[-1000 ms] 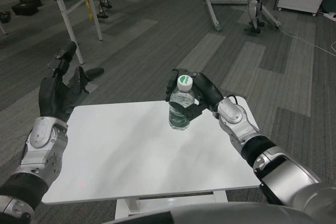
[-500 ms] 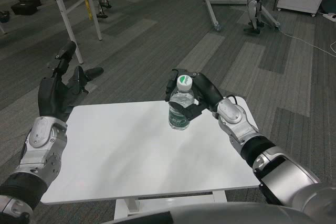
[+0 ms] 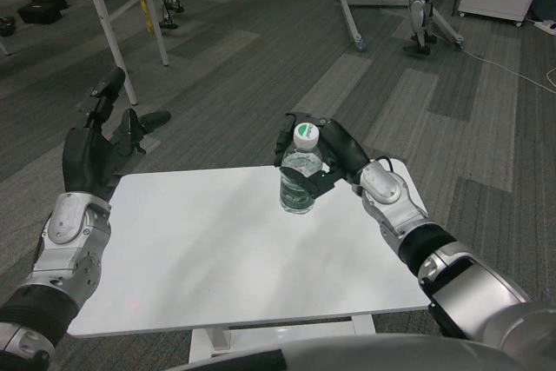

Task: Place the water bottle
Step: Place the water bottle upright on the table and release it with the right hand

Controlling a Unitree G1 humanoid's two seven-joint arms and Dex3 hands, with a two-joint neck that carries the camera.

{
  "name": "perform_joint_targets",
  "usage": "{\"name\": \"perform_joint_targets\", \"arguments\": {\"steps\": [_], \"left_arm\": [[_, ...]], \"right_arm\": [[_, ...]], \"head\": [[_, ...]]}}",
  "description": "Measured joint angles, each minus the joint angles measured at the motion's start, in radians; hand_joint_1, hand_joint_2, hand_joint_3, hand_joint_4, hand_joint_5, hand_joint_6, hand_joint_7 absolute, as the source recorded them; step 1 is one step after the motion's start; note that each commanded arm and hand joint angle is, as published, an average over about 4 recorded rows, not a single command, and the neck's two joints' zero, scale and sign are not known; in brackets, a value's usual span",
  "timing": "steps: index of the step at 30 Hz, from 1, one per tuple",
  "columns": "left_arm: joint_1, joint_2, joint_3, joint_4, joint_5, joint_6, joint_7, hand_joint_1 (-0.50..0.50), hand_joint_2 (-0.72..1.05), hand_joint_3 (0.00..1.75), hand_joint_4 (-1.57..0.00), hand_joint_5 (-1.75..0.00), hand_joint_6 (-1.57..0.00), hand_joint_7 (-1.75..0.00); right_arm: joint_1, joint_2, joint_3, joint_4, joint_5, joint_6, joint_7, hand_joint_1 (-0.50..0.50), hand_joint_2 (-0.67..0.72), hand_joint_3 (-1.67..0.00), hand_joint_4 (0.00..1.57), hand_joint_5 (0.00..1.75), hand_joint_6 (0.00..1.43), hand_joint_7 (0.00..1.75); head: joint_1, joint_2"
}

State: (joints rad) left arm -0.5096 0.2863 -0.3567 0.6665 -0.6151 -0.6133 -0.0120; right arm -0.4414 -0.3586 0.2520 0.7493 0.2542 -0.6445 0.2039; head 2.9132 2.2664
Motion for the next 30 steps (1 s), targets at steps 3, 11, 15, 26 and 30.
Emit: {"name": "perform_joint_targets", "arguments": {"steps": [3, 11, 15, 26, 30], "left_arm": [[0.0, 0.0, 0.001, 0.0, 0.0, 0.0, 0.0, -0.46, 1.05, 0.79, -0.71, -0.72, -0.26, -0.21], [0.0, 0.0, 0.002, 0.0, 0.0, 0.0, 0.0, -0.46, 1.05, 0.79, -0.71, -0.72, -0.26, -0.21], [0.0, 0.0, 0.002, 0.0, 0.0, 0.0, 0.0, -0.47, 1.05, 0.79, -0.71, -0.72, -0.26, -0.21], [0.0, 0.001, 0.002, 0.001, 0.0, 0.0, 0.0, -0.47, 1.05, 0.79, -0.71, -0.72, -0.26, -0.21], [0.0, 0.002, 0.002, 0.001, 0.0, 0.0, 0.0, -0.47, 1.05, 0.79, -0.71, -0.72, -0.26, -0.21]], "right_arm": [[0.0, 0.0, -0.004, 0.0, 0.0, 0.0, 0.0, -0.46, -0.6, -1.27, 1.43, 1.26, 1.03, 1.61], [0.0, 0.0, -0.008, 0.0, 0.0, 0.0, 0.0, -0.46, -0.6, -1.27, 1.43, 1.26, 1.03, 1.61], [0.0, 0.0, -0.008, 0.0, 0.0, 0.0, 0.0, -0.46, -0.6, -1.27, 1.43, 1.26, 1.03, 1.61], [0.0, 0.0, -0.008, 0.004, 0.0, 0.0, 0.0, -0.46, -0.6, -1.27, 1.43, 1.26, 1.03, 1.61], [0.0, 0.0, -0.008, 0.011, 0.0, 0.0, 0.0, -0.46, -0.6, -1.27, 1.45, 1.26, 1.03, 1.61]], "head": [[0.0, 0.0], [0.003, -0.005], [0.004, -0.008], [0.008, -0.014], [0.008, -0.014]]}}
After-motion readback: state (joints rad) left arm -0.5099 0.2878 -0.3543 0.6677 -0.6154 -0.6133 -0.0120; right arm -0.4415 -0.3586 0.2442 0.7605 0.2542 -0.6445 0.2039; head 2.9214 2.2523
